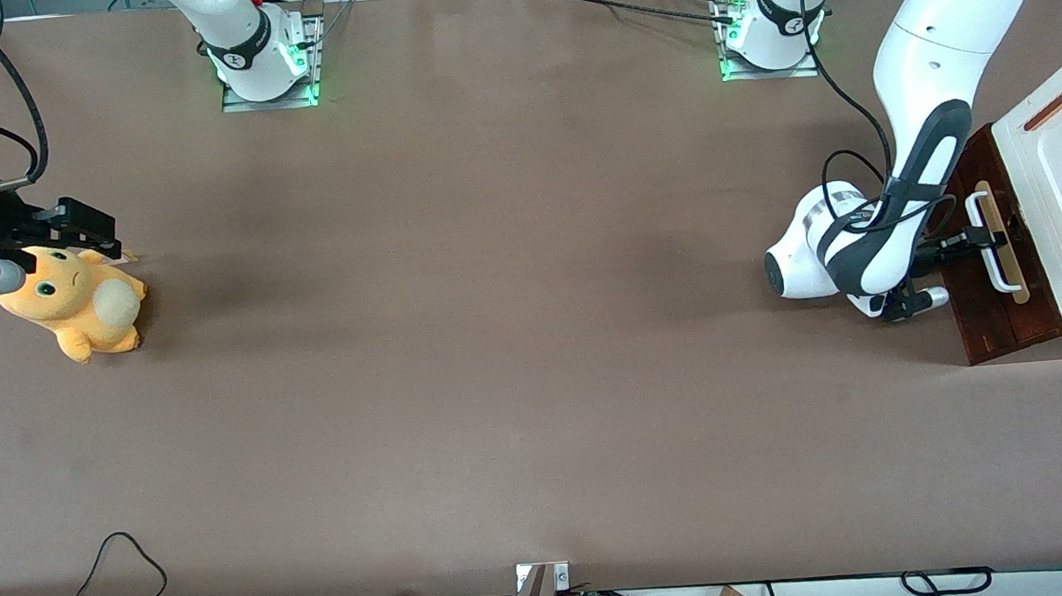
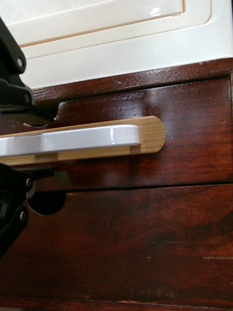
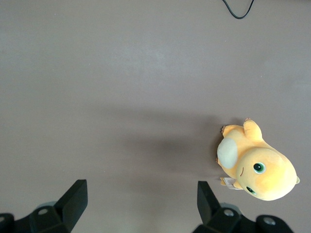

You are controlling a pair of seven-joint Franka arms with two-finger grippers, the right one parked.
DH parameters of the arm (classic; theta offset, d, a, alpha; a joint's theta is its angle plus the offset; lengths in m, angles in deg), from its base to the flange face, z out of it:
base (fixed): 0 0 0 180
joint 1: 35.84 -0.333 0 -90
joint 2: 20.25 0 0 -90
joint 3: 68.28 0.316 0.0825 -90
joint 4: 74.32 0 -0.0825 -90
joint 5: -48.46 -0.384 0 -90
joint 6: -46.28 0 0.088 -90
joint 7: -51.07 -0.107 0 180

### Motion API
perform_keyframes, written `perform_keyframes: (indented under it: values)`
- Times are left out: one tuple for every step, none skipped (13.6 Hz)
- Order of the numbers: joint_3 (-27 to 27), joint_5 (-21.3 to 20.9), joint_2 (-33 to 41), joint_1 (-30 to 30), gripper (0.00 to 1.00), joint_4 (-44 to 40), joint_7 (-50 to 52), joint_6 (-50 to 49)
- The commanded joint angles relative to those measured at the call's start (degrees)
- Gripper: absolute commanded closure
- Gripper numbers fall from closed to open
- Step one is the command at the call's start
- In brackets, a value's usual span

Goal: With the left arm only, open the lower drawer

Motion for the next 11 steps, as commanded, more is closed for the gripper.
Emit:
perform_keyframes:
  values:
    - [-0.34,-1.32,0.46,-0.92,0.60,0.79,-0.44,0.71]
    - [-0.25,-1.32,0.46,-1.01,0.60,0.79,-0.44,0.71]
    - [-0.08,-1.32,0.46,-1.01,0.60,0.79,-0.44,0.71]
    - [-0.07,-1.32,0.46,-1.01,0.60,0.79,-0.44,0.80]
    - [-0.07,-1.32,0.46,-1.01,0.60,0.79,-0.44,0.80]
    - [-0.07,-1.49,0.46,-1.01,0.62,0.79,-0.44,0.80]
    - [-0.07,-1.67,0.46,-1.01,0.62,0.79,-0.44,0.80]
    - [-0.07,-1.84,0.37,-1.10,0.71,0.88,-0.44,0.80]
    - [-0.07,-1.93,0.37,-1.10,0.76,0.88,-0.44,0.80]
    - [-0.07,-1.93,0.46,-1.10,0.77,0.88,-0.44,0.80]
    - [-0.07,-1.93,0.37,-1.10,0.84,0.88,-0.44,0.80]
